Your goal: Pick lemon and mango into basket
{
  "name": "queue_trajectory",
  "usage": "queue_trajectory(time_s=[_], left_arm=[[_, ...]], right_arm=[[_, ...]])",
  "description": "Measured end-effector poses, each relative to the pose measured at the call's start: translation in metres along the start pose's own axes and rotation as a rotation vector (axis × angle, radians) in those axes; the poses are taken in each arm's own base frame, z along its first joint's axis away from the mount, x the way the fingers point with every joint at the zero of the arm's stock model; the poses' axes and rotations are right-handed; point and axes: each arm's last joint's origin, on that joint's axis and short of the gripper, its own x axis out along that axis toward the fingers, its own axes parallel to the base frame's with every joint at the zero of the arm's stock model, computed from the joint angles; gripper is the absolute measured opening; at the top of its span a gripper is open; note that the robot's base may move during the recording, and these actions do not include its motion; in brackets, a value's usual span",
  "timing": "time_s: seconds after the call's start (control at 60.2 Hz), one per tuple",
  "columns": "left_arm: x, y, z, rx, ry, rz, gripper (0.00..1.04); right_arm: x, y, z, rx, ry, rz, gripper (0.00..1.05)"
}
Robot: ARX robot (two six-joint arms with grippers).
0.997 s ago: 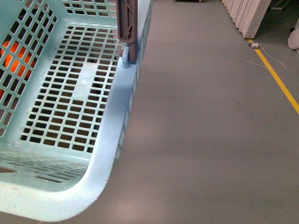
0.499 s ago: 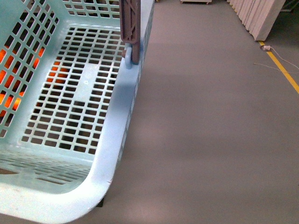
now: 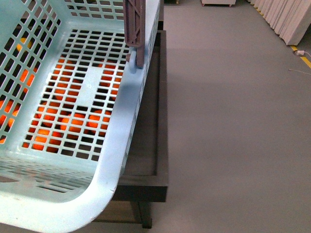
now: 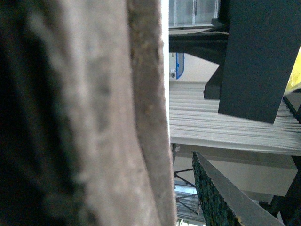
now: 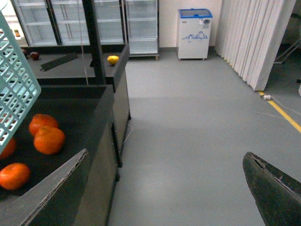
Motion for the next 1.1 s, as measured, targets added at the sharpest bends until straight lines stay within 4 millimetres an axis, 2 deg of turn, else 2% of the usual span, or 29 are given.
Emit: queue_trajectory(time_s=[1.097], left_arm=[[0.0001, -0.0002, 0.0005, -0.001, -0.002, 0.0, 0.28]], right_arm=[[0.0, 0.0, 0.0, 0.0, 0.0, 0.0, 0.96]])
